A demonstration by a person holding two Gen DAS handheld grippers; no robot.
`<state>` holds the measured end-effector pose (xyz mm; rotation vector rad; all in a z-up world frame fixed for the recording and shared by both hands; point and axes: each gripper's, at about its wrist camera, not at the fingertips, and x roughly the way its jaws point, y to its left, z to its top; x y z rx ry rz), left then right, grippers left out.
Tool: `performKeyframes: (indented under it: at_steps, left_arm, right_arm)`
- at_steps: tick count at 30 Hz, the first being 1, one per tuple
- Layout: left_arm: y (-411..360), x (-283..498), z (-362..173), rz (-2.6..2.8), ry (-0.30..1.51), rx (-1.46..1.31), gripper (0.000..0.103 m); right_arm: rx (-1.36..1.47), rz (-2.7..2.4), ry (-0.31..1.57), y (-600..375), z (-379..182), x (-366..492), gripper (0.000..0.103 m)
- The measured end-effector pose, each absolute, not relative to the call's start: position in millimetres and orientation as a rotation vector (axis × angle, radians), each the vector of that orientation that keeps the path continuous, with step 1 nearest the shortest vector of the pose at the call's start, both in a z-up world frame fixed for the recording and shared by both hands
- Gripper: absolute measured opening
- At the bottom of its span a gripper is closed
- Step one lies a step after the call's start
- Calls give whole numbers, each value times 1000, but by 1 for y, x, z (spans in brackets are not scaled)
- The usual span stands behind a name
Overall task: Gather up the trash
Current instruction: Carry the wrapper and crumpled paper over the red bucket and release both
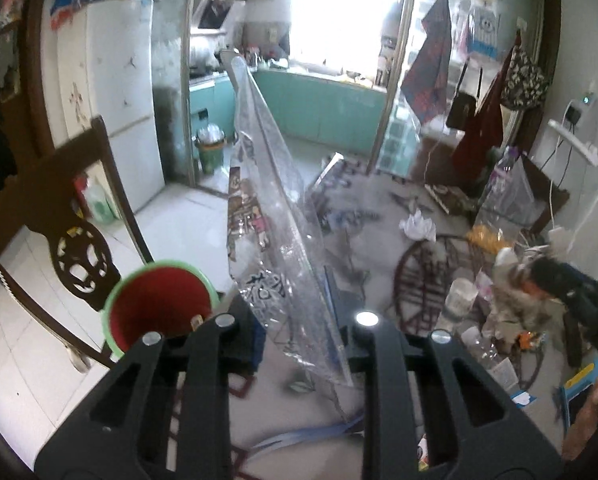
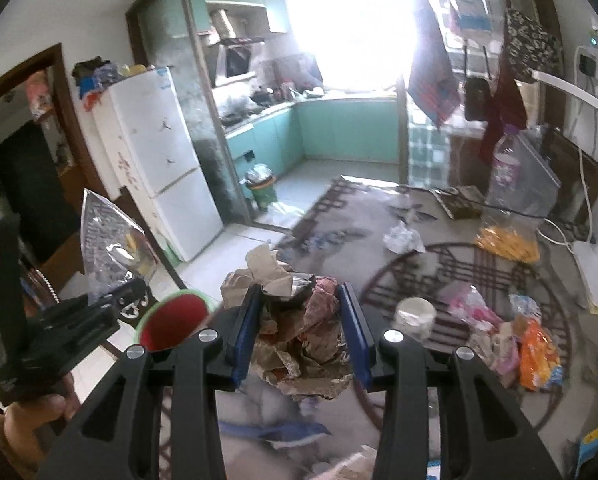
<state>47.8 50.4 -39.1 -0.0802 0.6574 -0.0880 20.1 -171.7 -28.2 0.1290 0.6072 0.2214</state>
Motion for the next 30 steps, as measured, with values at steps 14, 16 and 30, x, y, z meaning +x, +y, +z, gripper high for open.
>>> performKeyframes:
  at_steps: [14, 16, 30]
  left_arm:
    - [146, 82, -28, -108, 600, -82, 25]
    - [165, 92, -35, -114, 622, -83, 25]
    - [282, 143, -81, -57, 744, -113, 25]
  right_arm:
    - [115, 216, 547, -68, -10, 55, 39]
    - [121, 221, 592, -41, -18, 71, 39]
    - [69, 300, 743, 90, -67, 142, 39]
